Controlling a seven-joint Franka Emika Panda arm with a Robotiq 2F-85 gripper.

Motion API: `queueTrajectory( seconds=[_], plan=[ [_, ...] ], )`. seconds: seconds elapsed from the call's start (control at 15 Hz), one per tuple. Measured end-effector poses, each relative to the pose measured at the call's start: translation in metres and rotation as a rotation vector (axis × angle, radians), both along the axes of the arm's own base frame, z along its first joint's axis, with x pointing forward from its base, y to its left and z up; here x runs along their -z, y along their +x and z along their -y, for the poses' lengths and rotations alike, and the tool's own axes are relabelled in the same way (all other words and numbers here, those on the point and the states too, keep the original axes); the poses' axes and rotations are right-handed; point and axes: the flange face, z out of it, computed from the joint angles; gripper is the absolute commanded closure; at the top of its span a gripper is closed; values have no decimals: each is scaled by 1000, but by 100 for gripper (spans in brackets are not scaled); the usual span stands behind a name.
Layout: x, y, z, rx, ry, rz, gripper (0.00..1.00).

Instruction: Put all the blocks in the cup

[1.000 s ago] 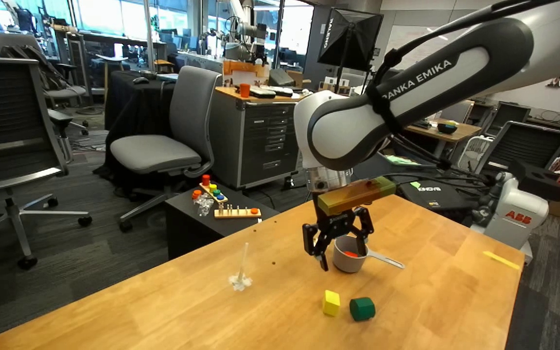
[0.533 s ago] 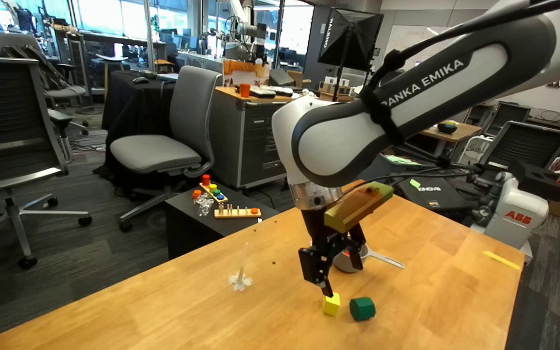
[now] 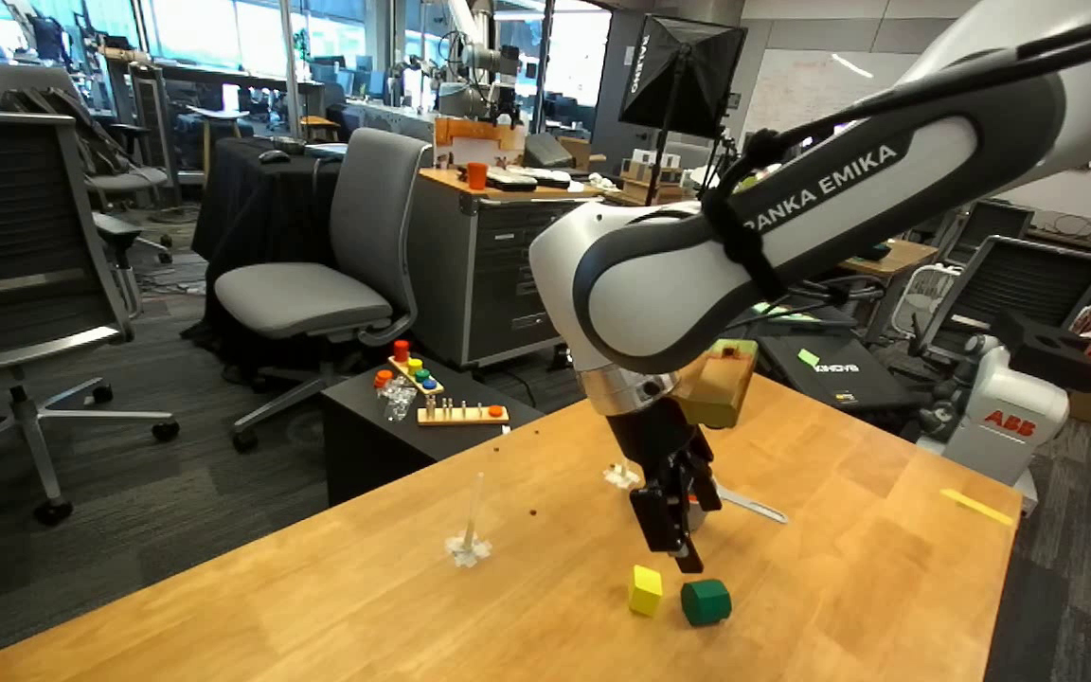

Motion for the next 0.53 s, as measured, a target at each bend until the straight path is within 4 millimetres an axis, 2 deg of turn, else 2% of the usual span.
queueTrajectory(
  seconds=[0.27,0.53],
  plan=[
    [4,-9,-15,-174,15,-84,0],
    [5,-14,-27,-233,1,-106,0]
  ],
)
